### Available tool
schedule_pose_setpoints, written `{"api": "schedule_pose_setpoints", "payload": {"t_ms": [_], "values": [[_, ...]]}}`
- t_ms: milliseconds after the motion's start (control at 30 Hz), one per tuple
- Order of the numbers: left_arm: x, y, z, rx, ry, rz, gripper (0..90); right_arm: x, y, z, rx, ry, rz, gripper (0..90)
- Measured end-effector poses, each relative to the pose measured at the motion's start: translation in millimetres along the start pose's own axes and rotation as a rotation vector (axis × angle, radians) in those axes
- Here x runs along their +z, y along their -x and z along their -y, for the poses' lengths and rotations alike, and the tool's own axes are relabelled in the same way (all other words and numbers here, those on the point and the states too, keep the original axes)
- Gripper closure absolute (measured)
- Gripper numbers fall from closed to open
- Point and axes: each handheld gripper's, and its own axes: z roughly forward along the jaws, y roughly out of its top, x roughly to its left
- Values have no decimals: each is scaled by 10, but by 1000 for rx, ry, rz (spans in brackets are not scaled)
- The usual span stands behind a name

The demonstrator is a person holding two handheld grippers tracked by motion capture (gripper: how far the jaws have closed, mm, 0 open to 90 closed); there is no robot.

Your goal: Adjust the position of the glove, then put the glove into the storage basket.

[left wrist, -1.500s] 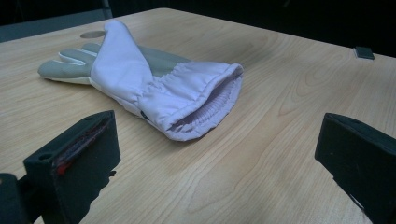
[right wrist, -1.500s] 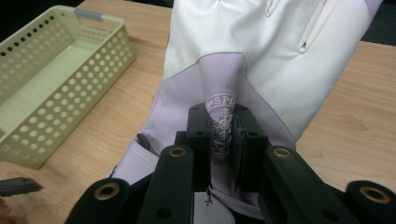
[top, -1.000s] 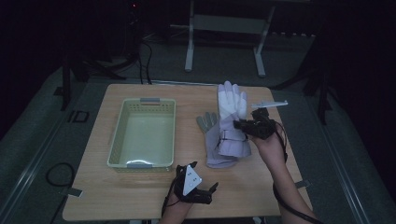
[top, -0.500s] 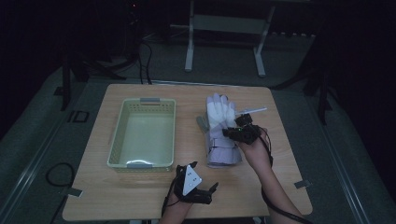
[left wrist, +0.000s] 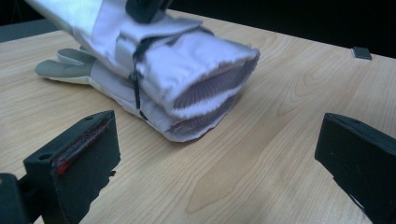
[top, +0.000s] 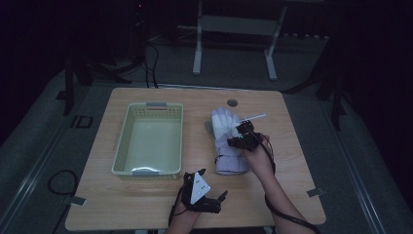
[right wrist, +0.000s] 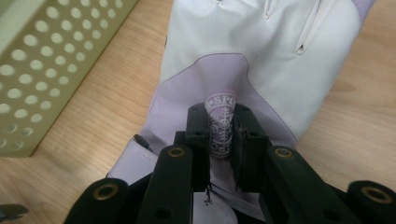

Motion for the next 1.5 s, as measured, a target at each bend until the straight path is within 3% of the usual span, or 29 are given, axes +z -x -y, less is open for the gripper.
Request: {"api": "schedule_pose_setpoints", "payload": {"t_ms": [333, 567, 667, 700, 733, 767, 800, 833, 933, 1033, 1067, 1167, 1267, 1333, 1367, 1400, 1500], "values": [[-1, -7, 0, -3, -2, 1, 3, 183, 79, 54, 15, -31, -21, 744], [0, -9, -1, -5, -2, 2, 3, 71, 88, 26, -32, 9, -64, 534], [0, -11, -1, -7, -2, 2, 3, -7, 107, 33, -88, 44, -52, 424], [-1, -12, -1, -7, -3, 1, 3, -29, 117, 37, -93, 57, -59, 359], [-1, -12, -1, -7, -3, 1, 3, -29, 117, 37, -93, 57, -59, 359], [0, -13, -1, -7, -4, 1, 3, -58, 134, 43, -93, 73, -66, 339], [0, -14, -1, -8, -3, 0, 3, -89, 164, 56, -94, 72, -96, 247], [1, -14, -1, -10, -4, 0, 3, -101, 180, 65, -93, 82, -117, 214], [-1, -10, -1, -8, -6, -12, 3, -123, 210, 99, -107, 86, -115, 155], [2, -3, -2, -6, -8, -18, 3, -129, 232, 127, -123, 126, -127, 143], [1, -6, -2, -7, -8, -14, 3, -140, 254, 164, -166, 157, -122, 144], [-6, -34, 2, -22, 1, 12, 3, -152, 270, 190, -191, 166, -123, 148], [9, -71, -1, -70, -3, 47, 3, -210, 293, 232, -242, 197, -125, 152], [34, -108, -12, -101, -34, 89, 3, -258, 310, 245, -257, 206, -141, 152], [49, -114, -22, -104, -58, 101, 3, -324, 343, 248, -243, 170, -164, 152], [67, -120, -41, -91, -92, 116, 3, -324, 343, 248, -243, 170, -164, 152], [77, -108, -98, -69, -115, 151, 3, -417, 415, 274, -232, 175, -175, 147]]}}
